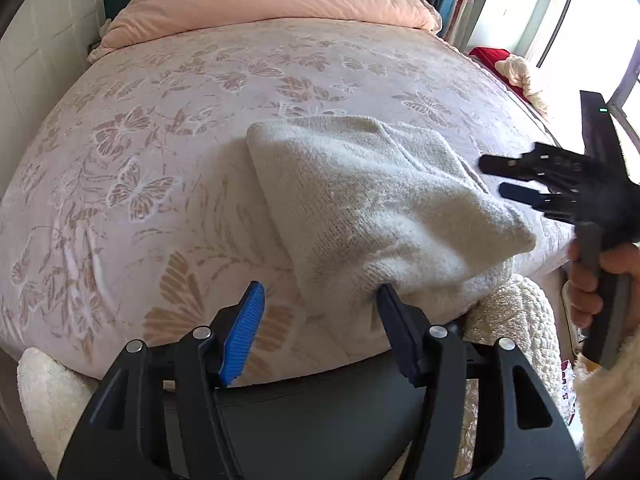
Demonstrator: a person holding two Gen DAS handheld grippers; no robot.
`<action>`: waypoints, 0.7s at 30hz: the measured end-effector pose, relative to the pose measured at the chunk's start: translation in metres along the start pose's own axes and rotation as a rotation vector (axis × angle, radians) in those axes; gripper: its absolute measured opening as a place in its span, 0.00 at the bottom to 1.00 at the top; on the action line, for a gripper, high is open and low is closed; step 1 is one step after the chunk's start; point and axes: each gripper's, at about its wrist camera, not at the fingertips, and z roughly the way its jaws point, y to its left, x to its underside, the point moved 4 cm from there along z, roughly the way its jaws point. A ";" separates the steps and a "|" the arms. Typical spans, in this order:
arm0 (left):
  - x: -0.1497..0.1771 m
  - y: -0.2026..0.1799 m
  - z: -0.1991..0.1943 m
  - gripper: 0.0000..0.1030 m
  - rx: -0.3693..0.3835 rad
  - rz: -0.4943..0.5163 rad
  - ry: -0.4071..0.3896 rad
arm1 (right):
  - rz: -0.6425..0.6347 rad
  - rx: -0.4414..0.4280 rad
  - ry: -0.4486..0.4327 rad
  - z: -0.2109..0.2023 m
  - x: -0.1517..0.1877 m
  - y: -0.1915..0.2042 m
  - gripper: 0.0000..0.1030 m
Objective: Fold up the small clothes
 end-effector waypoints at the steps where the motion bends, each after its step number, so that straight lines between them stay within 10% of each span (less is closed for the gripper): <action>1: -0.001 -0.001 -0.006 0.65 0.001 0.003 -0.020 | 0.009 0.004 0.037 0.015 0.002 0.000 0.67; 4: -0.009 0.008 -0.027 0.79 -0.041 -0.005 -0.114 | 0.013 0.014 0.060 0.032 0.008 0.008 0.46; 5: -0.010 0.013 -0.032 0.81 -0.060 -0.013 -0.130 | -0.004 -0.007 0.046 0.025 0.004 0.016 0.17; 6: -0.011 0.018 -0.033 0.81 -0.081 -0.029 -0.134 | -0.009 -0.042 0.012 0.012 0.001 0.026 0.13; 9: -0.013 0.031 -0.029 0.81 -0.103 -0.085 -0.113 | -0.053 -0.188 -0.174 -0.058 -0.017 0.056 0.10; 12: -0.014 0.028 -0.022 0.81 -0.100 -0.077 -0.093 | -0.088 -0.149 -0.286 -0.095 -0.023 0.053 0.09; 14: -0.013 0.016 -0.015 0.81 -0.096 -0.036 -0.080 | -0.182 0.106 -0.241 -0.062 -0.020 0.032 0.09; 16: -0.011 0.003 -0.009 0.81 -0.084 0.006 -0.061 | -0.164 0.228 -0.013 0.009 -0.007 -0.011 0.09; 21: -0.003 -0.015 0.003 0.85 -0.067 0.066 -0.008 | 0.049 0.071 -0.106 -0.027 -0.003 -0.024 0.18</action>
